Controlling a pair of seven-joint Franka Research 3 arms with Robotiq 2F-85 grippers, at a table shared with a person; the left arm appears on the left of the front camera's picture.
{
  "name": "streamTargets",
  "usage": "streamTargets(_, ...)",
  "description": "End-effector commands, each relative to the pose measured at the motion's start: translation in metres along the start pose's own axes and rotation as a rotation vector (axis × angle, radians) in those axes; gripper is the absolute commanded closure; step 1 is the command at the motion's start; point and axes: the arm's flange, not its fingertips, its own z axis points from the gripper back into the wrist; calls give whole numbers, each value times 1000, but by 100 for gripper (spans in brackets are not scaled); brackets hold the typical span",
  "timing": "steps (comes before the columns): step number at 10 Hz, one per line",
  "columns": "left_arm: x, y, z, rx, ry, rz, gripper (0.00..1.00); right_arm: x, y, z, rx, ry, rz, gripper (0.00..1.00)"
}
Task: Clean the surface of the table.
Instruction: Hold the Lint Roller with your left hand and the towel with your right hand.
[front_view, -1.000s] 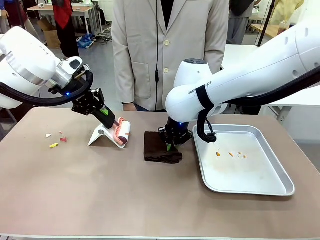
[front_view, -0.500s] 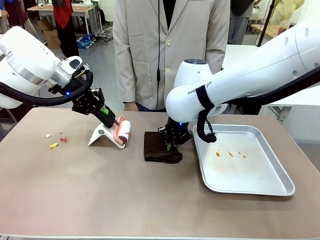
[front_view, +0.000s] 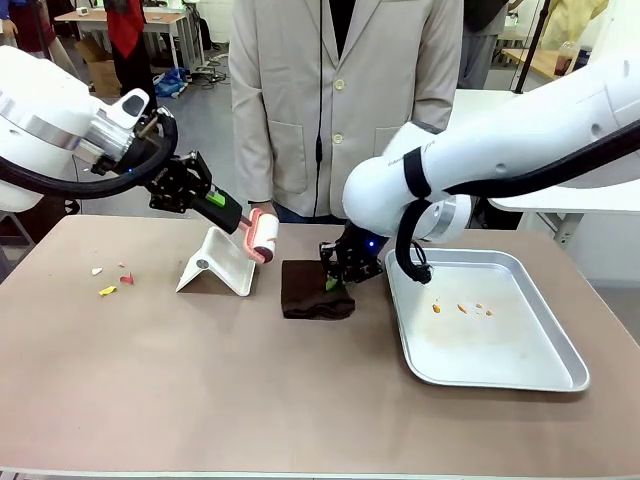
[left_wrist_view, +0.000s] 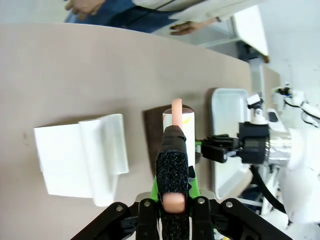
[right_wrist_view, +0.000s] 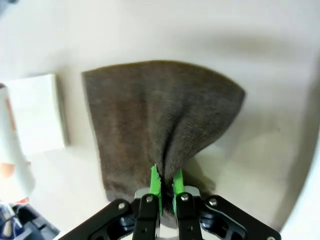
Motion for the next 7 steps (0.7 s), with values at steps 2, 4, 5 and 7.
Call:
streamTargets(2,-8,21,39,-150,16,-15,87,-20,-51,45,342,5,75,100)
streamTargets(4,-12,39,84,-243,-38,12,87,-28,-74,77,507,-17,148,92)
streamTargets(5,-16,50,106,-285,-59,31,87,-34,-84,93,584,-25,187,92)
streamTargets(7,-26,86,154,-330,-69,87,87,-51,-111,128,735,-57,218,92)
